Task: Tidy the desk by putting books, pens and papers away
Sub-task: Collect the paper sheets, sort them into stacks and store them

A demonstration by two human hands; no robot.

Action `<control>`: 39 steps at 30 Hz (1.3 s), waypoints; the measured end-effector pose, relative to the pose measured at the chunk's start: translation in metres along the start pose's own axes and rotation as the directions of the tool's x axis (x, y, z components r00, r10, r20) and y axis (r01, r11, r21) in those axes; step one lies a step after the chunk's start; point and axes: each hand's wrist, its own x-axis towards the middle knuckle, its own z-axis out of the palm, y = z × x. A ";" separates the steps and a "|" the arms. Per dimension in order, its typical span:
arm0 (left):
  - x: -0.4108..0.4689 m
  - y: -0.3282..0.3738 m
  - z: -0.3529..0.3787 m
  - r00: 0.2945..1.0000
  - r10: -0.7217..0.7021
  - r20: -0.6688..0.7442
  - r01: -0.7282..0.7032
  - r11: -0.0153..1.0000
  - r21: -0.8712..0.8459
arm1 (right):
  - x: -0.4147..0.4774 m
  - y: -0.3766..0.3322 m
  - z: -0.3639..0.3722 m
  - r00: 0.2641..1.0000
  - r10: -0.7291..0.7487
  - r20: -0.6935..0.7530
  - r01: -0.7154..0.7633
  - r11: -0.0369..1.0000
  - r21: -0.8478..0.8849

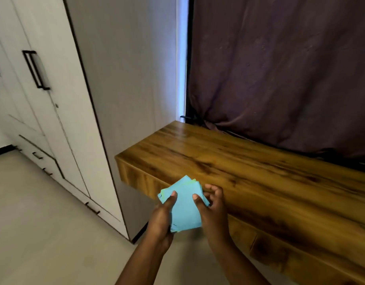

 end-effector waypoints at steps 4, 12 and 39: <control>0.072 0.014 0.013 1.000 -0.020 -0.001 0.020 0.999 0.037 | 0.059 0.010 0.012 0.997 0.076 -0.023 -0.076 0.997 -0.015; 0.213 0.057 0.030 0.991 -0.068 0.114 0.047 0.983 0.176 | 0.190 0.025 0.042 0.976 0.145 -0.161 -0.159 0.985 -0.074; 0.412 0.059 0.049 0.968 -0.212 0.131 0.170 0.946 0.276 | 0.332 0.057 0.069 0.956 0.236 -0.174 -0.268 0.944 -0.191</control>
